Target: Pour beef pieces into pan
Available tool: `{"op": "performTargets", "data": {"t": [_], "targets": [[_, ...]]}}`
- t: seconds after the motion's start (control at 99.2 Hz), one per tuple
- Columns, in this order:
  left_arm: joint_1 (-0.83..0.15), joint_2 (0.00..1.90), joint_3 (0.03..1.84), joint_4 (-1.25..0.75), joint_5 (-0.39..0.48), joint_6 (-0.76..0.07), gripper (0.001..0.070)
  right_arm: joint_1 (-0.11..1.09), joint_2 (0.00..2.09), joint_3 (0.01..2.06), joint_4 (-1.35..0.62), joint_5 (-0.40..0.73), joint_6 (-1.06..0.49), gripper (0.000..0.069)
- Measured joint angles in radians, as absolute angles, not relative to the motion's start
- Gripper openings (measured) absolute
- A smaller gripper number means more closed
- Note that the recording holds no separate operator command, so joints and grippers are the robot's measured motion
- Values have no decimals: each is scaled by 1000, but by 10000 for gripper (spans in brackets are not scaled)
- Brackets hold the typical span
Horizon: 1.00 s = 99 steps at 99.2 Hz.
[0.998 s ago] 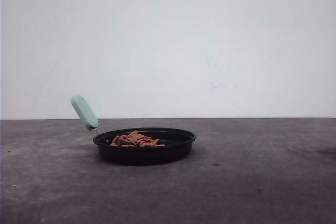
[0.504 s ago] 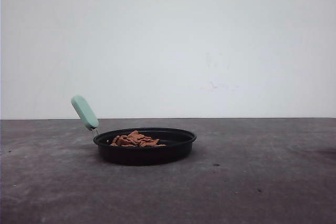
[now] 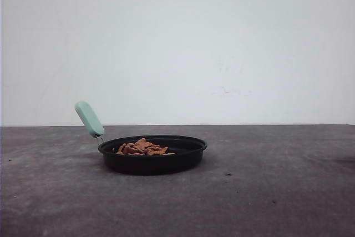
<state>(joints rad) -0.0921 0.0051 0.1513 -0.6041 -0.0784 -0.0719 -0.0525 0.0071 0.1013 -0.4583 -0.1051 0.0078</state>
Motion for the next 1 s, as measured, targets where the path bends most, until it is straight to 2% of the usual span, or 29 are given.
{"op": "performTargets", "data": {"t": [0.998], "targets": [[-92, 5, 151, -603, -98, -80, 16, -52, 7, 101, -458, -105, 8, 7]]}}
